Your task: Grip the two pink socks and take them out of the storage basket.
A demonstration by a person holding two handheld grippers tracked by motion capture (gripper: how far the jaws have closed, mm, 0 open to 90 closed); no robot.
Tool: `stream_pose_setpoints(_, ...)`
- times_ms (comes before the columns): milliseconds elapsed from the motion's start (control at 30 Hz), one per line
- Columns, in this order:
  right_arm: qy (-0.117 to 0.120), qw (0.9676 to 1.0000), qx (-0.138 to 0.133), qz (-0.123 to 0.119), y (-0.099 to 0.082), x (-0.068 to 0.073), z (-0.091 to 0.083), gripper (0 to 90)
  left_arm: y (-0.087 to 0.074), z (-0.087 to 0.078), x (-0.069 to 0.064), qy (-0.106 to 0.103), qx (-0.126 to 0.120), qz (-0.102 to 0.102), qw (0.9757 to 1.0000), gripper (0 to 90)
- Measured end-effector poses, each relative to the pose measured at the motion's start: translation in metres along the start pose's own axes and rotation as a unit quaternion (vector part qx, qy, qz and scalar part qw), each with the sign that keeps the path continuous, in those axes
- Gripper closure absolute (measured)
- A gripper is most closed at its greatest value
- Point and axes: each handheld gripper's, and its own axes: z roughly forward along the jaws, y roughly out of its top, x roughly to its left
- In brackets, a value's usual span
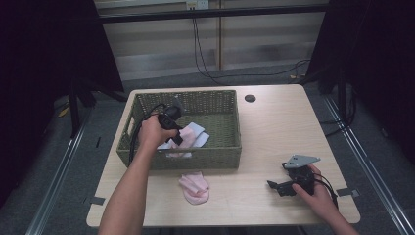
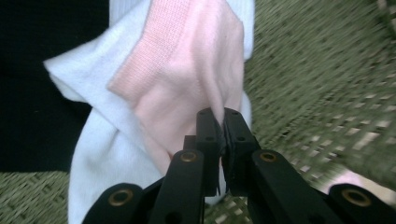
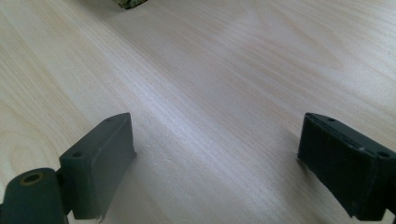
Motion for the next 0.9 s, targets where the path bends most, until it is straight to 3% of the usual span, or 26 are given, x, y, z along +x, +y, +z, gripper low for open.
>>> stream_pose_setpoints(100,0.0,1.0,0.0,-0.001,0.0,0.0,0.0,10.0,0.0,-0.017,-0.003,-0.013,-0.014,-0.002,0.9998,87.0)
stream_pose_setpoints(267,0.0,1.0,0.0,-0.001,0.0,0.0,0.0,10.0,0.002,-0.039,-0.01,-0.012,-0.018,0.002,0.9998,87.0)
stream_pose_setpoints(300,0.0,1.0,0.0,-0.001,0.0,0.0,0.0,10.0,0.002,-0.051,-0.012,-0.021,-0.023,0.001,0.9995,87.0)
stream_pose_setpoints(467,0.0,1.0,0.001,-0.002,0.0,0.0,0.0,10.0,0.003,-0.074,-0.018,-0.039,-0.032,0.0,0.9987,87.0)
stream_pose_setpoints(900,0.0,1.0,0.001,-0.001,0.0,0.0,0.0,9.9,0.001,-0.118,-0.024,-0.061,-0.057,-0.001,0.9965,87.0)
